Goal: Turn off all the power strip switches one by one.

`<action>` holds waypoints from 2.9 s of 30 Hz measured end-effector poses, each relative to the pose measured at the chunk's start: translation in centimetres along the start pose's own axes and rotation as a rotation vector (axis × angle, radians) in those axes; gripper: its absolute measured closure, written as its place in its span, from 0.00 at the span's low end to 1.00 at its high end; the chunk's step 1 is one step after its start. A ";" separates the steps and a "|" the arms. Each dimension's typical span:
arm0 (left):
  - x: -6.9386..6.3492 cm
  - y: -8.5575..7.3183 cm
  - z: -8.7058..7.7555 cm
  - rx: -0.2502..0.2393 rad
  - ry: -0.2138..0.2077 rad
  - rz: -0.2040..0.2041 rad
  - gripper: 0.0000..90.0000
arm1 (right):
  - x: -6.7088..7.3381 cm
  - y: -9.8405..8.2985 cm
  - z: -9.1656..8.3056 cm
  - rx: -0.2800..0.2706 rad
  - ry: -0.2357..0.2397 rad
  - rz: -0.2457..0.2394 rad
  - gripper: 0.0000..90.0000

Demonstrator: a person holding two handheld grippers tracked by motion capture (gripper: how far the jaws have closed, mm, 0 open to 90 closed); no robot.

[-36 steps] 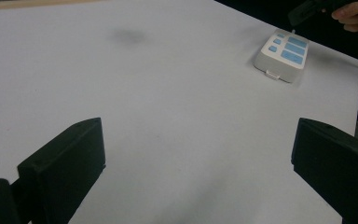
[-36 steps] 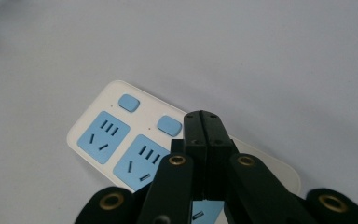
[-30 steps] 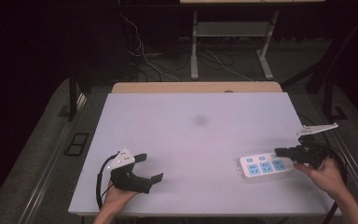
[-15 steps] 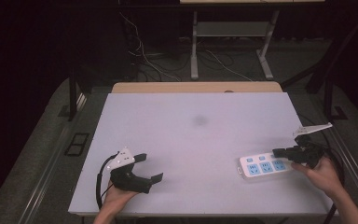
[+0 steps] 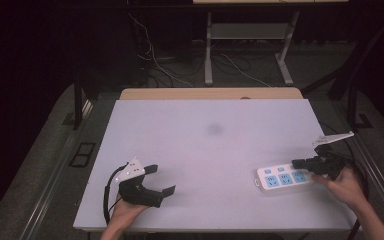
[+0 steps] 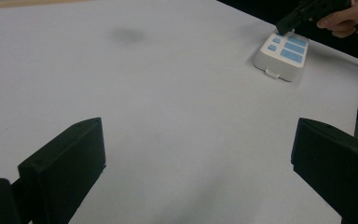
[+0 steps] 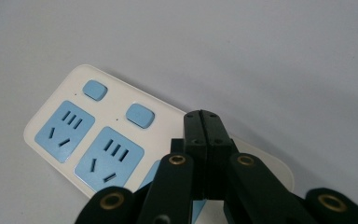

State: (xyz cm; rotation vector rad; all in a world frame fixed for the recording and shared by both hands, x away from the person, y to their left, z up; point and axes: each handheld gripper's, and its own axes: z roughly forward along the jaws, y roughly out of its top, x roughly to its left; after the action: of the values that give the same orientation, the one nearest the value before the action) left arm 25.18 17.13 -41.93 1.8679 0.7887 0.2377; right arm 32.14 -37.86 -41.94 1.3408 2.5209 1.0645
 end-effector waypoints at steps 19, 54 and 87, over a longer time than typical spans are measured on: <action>-0.2 0.1 0.0 -0.005 -0.006 0.003 0.02 | -0.1 -0.7 0.0 -0.026 0.020 0.019 1.00; 0.0 0.0 -0.1 -0.005 0.001 -0.004 0.02 | 0.0 -1.1 -0.5 -0.072 -0.002 0.054 1.00; -0.1 0.1 -0.3 -0.021 -0.008 -0.002 0.02 | 6.5 -0.4 -3.5 -0.265 -0.066 0.070 0.17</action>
State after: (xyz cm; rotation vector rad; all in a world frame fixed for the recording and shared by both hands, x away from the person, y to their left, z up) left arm 24.98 17.21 -41.66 1.8469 0.7803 0.2363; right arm 26.55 -34.90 -38.04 1.3708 2.2072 1.2917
